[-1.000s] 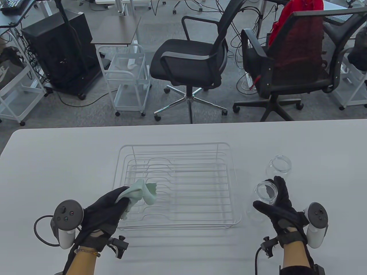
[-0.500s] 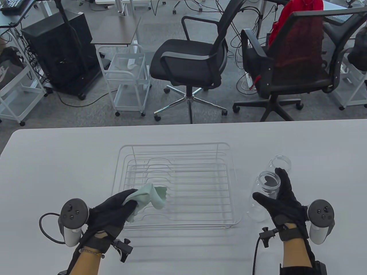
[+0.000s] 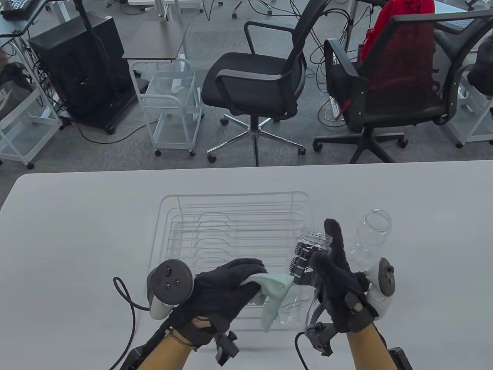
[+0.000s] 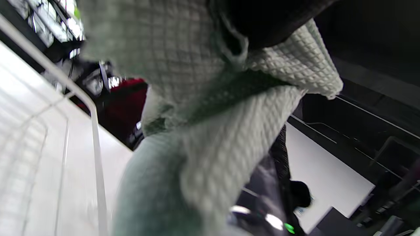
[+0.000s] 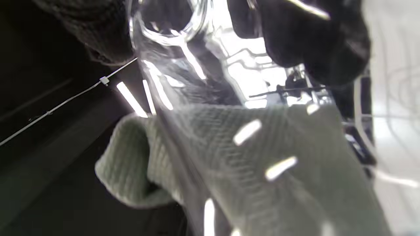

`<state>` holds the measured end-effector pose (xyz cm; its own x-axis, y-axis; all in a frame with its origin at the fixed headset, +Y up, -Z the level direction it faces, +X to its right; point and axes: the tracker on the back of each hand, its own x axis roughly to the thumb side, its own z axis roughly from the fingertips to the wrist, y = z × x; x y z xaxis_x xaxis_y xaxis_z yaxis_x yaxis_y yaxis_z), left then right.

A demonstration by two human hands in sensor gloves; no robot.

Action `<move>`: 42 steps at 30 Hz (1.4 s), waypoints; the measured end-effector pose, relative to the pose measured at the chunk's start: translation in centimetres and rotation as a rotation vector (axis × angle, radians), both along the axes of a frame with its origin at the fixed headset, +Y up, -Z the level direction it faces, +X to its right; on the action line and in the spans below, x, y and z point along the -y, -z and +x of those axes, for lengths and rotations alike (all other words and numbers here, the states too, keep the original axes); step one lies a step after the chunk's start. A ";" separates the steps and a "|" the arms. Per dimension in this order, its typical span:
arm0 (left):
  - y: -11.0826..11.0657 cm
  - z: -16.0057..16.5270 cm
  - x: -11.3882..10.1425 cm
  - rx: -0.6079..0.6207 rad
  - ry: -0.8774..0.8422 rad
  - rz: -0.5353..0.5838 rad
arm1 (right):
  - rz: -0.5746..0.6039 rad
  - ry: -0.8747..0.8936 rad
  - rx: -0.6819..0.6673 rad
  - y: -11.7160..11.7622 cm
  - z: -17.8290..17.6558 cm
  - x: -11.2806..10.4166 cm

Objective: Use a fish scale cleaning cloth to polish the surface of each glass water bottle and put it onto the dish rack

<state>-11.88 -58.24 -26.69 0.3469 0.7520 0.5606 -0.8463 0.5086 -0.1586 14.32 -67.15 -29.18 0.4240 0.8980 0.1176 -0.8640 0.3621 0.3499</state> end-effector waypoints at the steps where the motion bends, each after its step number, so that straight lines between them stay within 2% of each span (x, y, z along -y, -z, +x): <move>1: -0.1 0.7 -0.1 -0.033 0.007 0.069 | -0.049 -0.001 0.027 -0.2 -0.4 0.7; 3: -0.7 1.8 -0.2 -0.044 0.082 0.183 | -0.067 0.081 -0.006 -0.1 -0.9 1.1; 4: -1.2 2.3 -0.2 -0.056 0.176 0.305 | -0.114 0.111 -0.018 -0.3 -1.0 1.4; 5: -1.5 2.7 -0.2 -0.061 0.228 0.381 | -0.133 0.131 -0.017 -0.3 -1.0 1.6; 6: -1.5 2.7 -0.2 -0.061 0.228 0.381 | -0.133 0.131 -0.017 -0.3 -1.0 1.6; 7: -2.1 3.2 0.0 0.004 0.299 0.488 | -0.158 0.141 -0.024 -0.3 -0.9 2.0; 8: -2.5 3.4 0.2 0.072 0.331 0.512 | -0.177 0.149 -0.042 -0.2 -0.8 2.3; 10: -2.7 3.6 1.0 0.244 0.358 0.463 | -0.220 0.217 -0.048 -0.1 -0.6 2.8; 13: -2.7 3.7 2.0 0.347 0.391 0.437 | -0.221 0.227 -0.062 0.0 -0.4 3.0; 15: -2.5 3.6 2.4 0.310 0.415 0.458 | -0.181 0.173 -0.074 0.0 -0.7 2.6; 17: -1.7 3.3 2.2 0.213 0.419 0.498 | -0.081 0.161 -0.192 -0.2 -1.5 1.7; 18: -1.1 3.0 1.9 0.204 0.389 0.470 | -0.066 0.161 -0.261 -0.3 -1.9 1.3; 20: 0.0 2.3 1.6 0.187 0.271 0.344 | -0.052 0.255 -0.352 -0.6 -2.4 0.6; 22: 0.7 1.9 1.8 0.198 0.220 0.260 | -0.013 0.276 -0.408 -0.7 -2.6 0.2; 23: 0.9 1.8 1.9 0.181 0.148 0.207 | 0.004 0.278 -0.370 -0.6 -2.6 0.1; 25: 0.7 1.7 1.7 0.191 0.115 0.120 | -0.005 0.228 -0.268 -0.7 -2.5 0.2; 27: 0.2 1.5 1.4 0.196 0.130 0.175 | -0.046 0.235 -0.136 -0.9 -2.2 0.3; 29: -0.8 1.7 1.3 0.217 0.208 0.336 | -0.064 0.254 0.020 -1.1 -2.0 0.4; 31: -1.1 2.0 1.4 0.225 0.256 0.373 | -0.062 0.272 0.066 -1.0 -1.9 0.4; 34: -0.9 1.9 1.3 0.164 0.204 0.406 | -0.003 0.219 -0.056 -1.0 -2.3 0.0; 35: -0.5 1.6 1.2 0.099 0.190 0.409 | 0.013 0.203 -0.112 -1.1 -2.6 -0.2; 38: 0.6 0.8 1.2 0.001 0.179 0.362 | -0.002 0.119 -0.288 -1.2 -2.8 -0.4; 40: 1.4 0.2 1.5 -0.035 0.138 0.255 | 0.018 0.028 -0.296 -1.0 -2.8 -0.3; 42: 1.6 0.0 1.7 -0.034 0.137 0.195 | 0.027 0.004 -0.238 -0.9 -2.9 0.1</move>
